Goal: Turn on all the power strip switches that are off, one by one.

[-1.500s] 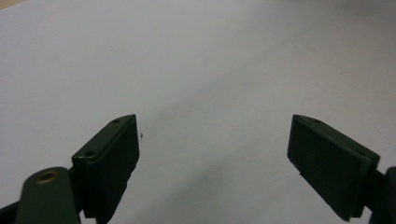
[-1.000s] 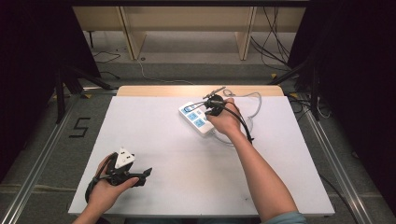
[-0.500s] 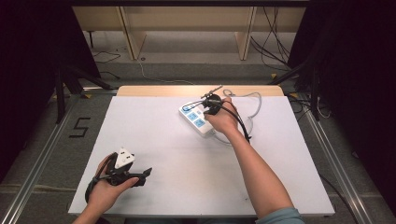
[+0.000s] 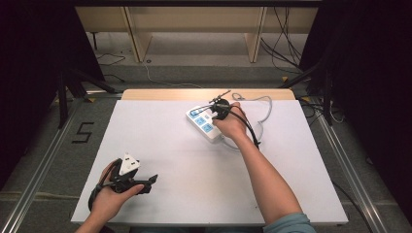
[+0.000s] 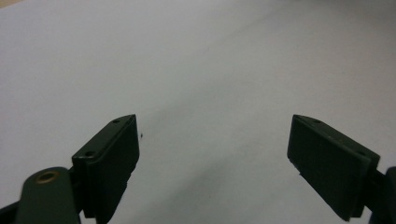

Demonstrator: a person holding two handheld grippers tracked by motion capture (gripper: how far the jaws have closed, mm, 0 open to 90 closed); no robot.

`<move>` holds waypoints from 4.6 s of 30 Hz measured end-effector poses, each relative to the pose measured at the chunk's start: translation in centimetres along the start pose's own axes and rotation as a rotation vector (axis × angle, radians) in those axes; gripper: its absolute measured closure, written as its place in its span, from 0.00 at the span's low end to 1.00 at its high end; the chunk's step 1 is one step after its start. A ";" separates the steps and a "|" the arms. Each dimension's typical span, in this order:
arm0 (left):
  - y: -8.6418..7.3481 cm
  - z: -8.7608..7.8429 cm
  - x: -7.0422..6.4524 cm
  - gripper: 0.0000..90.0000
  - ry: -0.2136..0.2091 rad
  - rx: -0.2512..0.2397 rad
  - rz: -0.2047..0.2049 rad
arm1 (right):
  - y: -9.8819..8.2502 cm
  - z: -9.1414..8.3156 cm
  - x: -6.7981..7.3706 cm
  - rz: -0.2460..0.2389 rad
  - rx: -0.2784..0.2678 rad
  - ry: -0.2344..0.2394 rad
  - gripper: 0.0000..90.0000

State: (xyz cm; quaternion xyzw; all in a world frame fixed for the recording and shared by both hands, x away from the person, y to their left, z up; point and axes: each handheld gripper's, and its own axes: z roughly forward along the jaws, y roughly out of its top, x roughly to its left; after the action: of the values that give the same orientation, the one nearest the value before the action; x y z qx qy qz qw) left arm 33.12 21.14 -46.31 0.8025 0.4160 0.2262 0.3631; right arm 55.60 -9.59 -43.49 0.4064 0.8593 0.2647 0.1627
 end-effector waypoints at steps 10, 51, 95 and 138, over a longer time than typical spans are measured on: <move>0.0 0.0 0.0 0.18 -0.001 0.000 0.000 | 0.0 0.6 0.0 0.010 0.011 -0.002 1.00; 0.0 0.0 0.1 0.18 -0.003 -0.002 -0.004 | 0.2 1.4 0.4 0.006 0.051 -0.018 1.00; -0.1 0.1 0.2 0.18 -0.007 -0.002 -0.003 | 2.2 1.5 0.5 0.005 0.021 -0.025 1.00; -0.1 0.0 0.3 0.18 -0.010 0.001 -0.003 | 4.6 2.4 0.4 0.008 0.027 -0.034 1.00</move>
State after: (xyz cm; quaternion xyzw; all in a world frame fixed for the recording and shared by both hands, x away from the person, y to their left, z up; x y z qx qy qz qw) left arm 33.24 21.42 -46.35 0.8031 0.4156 0.2214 0.3650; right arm 59.38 -6.11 -42.77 0.4167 0.8582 0.2466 0.1706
